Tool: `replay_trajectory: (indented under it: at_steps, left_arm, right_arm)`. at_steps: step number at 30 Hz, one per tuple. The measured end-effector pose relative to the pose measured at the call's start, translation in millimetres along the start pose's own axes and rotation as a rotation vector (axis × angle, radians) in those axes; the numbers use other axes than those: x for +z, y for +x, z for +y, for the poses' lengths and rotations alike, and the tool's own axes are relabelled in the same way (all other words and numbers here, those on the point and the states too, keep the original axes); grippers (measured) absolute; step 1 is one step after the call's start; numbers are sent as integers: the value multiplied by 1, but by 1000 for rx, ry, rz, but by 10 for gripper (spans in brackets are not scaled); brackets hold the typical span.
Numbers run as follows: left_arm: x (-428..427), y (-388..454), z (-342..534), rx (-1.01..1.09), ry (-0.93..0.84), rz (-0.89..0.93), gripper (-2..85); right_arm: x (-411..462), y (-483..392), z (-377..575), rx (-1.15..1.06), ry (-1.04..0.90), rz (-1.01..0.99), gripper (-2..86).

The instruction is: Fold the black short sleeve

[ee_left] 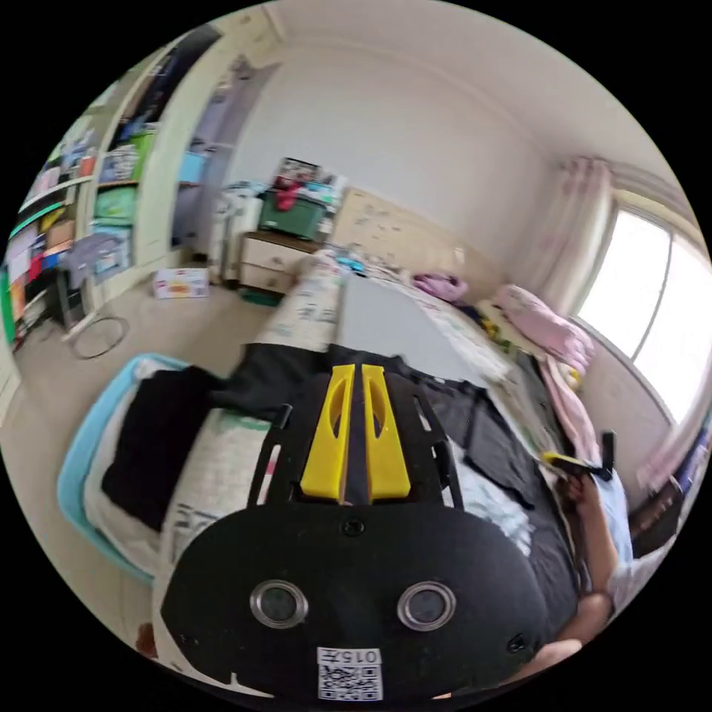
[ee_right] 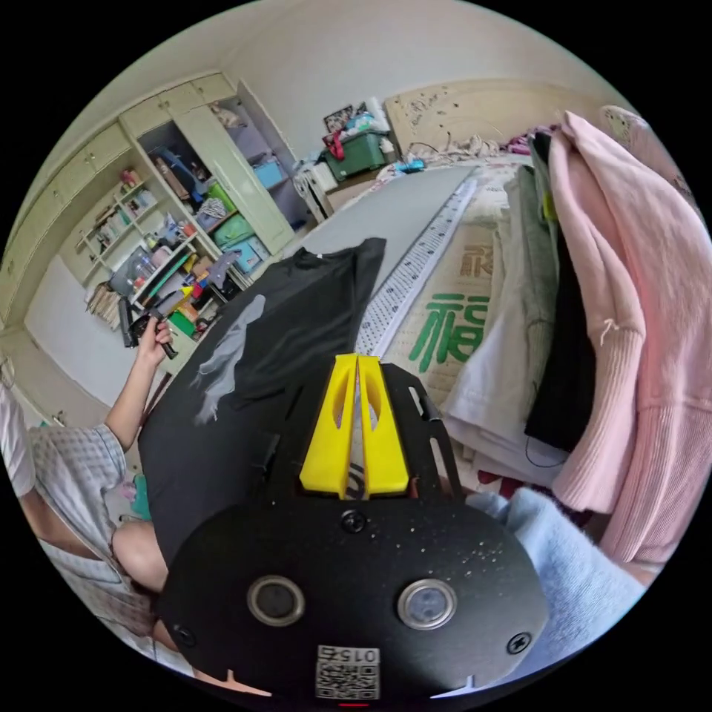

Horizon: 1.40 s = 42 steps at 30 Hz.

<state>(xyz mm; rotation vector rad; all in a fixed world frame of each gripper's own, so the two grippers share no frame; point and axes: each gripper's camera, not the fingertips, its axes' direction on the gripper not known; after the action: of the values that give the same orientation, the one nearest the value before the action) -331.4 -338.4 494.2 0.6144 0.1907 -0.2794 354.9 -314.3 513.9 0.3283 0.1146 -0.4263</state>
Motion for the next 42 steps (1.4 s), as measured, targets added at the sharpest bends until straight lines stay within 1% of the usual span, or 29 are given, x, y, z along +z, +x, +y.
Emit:
replay_trajectory:
  at_steps: [1, 2, 5, 6, 7, 10, 14, 18, 20, 21, 23, 24, 26, 27, 29, 30, 32, 33, 35, 38, 40, 42]
  left_arm:
    - [-4, -36, -3, -59, 15, -46, 43]
    - [-7, -73, -6, -139, 12, -39, 59]
    - [-10, -148, -3, -263, 33, 15, 71]
    - [-9, -161, -2, -281, 31, 17, 72]
    - [-7, -184, 1, -324, 23, 26, 76]
    - [8, -235, 8, -423, -31, 145, 88]
    - [20, -289, 16, -569, -64, 247, 77]
    - [35, -310, 10, -575, -138, 292, 33]
    - [36, -319, 7, -567, -151, 310, 7]
    - [35, -321, 6, -565, -146, 313, 4]
    - [30, -328, 6, -561, -125, 325, -2]
    - [29, -330, 6, -565, -121, 332, -4]
    - [26, -334, 8, -573, -122, 386, -5]
    - [25, -334, 7, -567, -127, 398, -6]
    - [25, -327, 5, -530, -165, 427, -6]
    - [25, -324, 4, -518, -176, 432, -7]
    - [26, -310, 2, -468, -217, 458, -7]
    - [26, -306, 2, -451, -223, 465, -7]
    - [27, -294, -1, -405, -250, 465, -8]
    - [31, -286, 0, -398, -269, 498, -8]
    - [32, -284, 2, -403, -266, 510, -8]
    - [31, -282, 3, -406, -263, 519, -8]
  right_arm:
    - [16, 2, -1, 13, -51, 39, -3]
    - [31, 1, -2, 6, -98, 75, -4]
    - [45, 4, 5, 4, -91, 90, -5]
    - [47, 4, 7, 6, -85, 89, -5]
    - [50, 5, 9, 23, -71, 113, -5]
    - [49, -4, 6, 83, -26, 206, -4]
    - [55, -61, -20, 36, 97, 291, -4]
    - [110, -132, -65, -69, 56, 256, -5]
    - [165, -193, -97, -182, 15, 208, -4]
    - [181, -209, -104, -211, 2, 193, -4]
    - [251, -275, -132, -310, -91, 117, -2]
    - [269, -291, -139, -333, -121, 95, -2]
    - [340, -352, -160, -423, -214, 23, 4]
    - [358, -366, -164, -446, -231, 19, 9]
    - [432, -413, -178, -504, -305, 64, 38]
    - [450, -423, -180, -512, -324, 88, 49]
    - [520, -452, -182, -553, -397, 166, 63]
    - [536, -457, -181, -562, -414, 186, 65]
    - [595, -474, -172, -602, -478, 266, 77]
    - [654, -483, -154, -649, -528, 390, 81]
    - [675, -485, -145, -658, -511, 446, 80]
    - [686, -482, -139, -647, -446, 481, 72]
